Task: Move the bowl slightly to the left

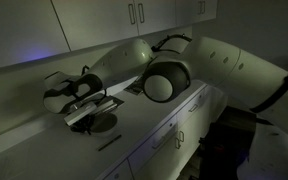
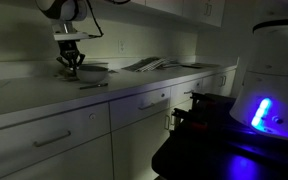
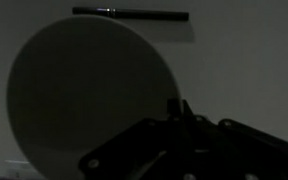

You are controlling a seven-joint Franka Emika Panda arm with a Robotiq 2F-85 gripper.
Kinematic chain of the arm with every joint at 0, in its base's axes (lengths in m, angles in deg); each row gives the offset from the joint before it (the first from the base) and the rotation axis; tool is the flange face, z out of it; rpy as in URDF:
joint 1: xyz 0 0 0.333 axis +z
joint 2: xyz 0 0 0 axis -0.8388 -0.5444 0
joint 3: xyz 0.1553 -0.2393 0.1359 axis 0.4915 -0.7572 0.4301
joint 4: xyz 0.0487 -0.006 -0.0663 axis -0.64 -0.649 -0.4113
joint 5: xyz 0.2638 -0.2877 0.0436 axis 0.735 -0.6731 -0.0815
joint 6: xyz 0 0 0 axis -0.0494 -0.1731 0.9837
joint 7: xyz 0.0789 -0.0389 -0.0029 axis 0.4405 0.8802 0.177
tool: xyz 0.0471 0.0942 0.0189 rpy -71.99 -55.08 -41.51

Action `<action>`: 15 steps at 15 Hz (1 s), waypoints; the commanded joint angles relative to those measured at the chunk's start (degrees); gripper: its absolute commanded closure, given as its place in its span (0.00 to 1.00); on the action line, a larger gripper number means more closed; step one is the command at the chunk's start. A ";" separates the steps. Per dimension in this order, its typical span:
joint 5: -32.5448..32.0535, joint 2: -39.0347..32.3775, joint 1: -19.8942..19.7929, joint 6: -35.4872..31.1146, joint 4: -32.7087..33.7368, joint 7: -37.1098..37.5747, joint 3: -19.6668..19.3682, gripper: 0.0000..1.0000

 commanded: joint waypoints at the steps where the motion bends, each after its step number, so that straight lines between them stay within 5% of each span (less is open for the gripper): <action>1: 0.90 -5.09 0.16 5.82 9.45 -4.59 0.34 0.99; 2: 0.68 -5.75 0.37 6.58 10.70 -5.15 0.21 0.97; 3: 0.67 -6.19 0.40 7.00 11.63 -6.35 0.35 0.71; 9: -0.13 -3.30 1.70 7.11 10.88 -9.66 0.91 0.32; 13: -1.98 1.00 4.34 -1.06 7.14 -6.38 -0.36 0.04; 15: -2.89 3.45 5.62 -6.51 4.98 -3.78 -0.99 0.00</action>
